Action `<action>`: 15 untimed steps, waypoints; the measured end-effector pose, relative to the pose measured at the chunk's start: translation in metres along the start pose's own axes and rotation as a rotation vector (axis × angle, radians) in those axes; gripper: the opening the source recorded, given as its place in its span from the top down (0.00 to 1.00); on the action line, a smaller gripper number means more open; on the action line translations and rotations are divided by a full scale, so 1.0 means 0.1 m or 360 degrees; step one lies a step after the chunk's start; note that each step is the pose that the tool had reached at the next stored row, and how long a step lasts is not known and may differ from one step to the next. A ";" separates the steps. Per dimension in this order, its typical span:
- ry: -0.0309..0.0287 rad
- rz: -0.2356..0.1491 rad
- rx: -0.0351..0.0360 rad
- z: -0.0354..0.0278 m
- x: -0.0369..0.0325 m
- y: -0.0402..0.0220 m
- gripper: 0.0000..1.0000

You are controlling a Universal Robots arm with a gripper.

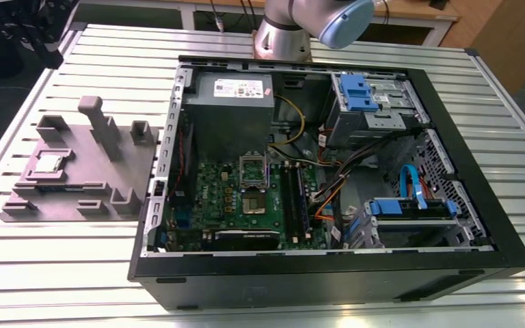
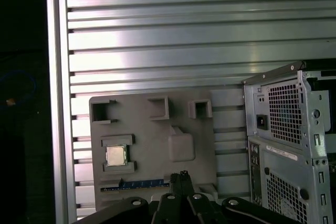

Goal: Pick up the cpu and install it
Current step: 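Reach for the cpu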

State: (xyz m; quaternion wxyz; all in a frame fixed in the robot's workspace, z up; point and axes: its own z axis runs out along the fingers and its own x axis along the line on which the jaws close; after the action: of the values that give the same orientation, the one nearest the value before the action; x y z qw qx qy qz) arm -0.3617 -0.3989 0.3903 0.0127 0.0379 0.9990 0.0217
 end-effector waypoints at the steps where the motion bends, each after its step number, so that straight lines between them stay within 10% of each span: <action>1: 0.00000 0.0000 0.0000 0.003 0.014 -0.001 0.90; 15: -0.00001 0.0000 0.0000 0.004 0.041 -0.003 0.90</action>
State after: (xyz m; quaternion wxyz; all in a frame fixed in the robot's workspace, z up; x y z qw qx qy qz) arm -0.3657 -0.3989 0.3898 0.0128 0.0379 0.9990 0.0217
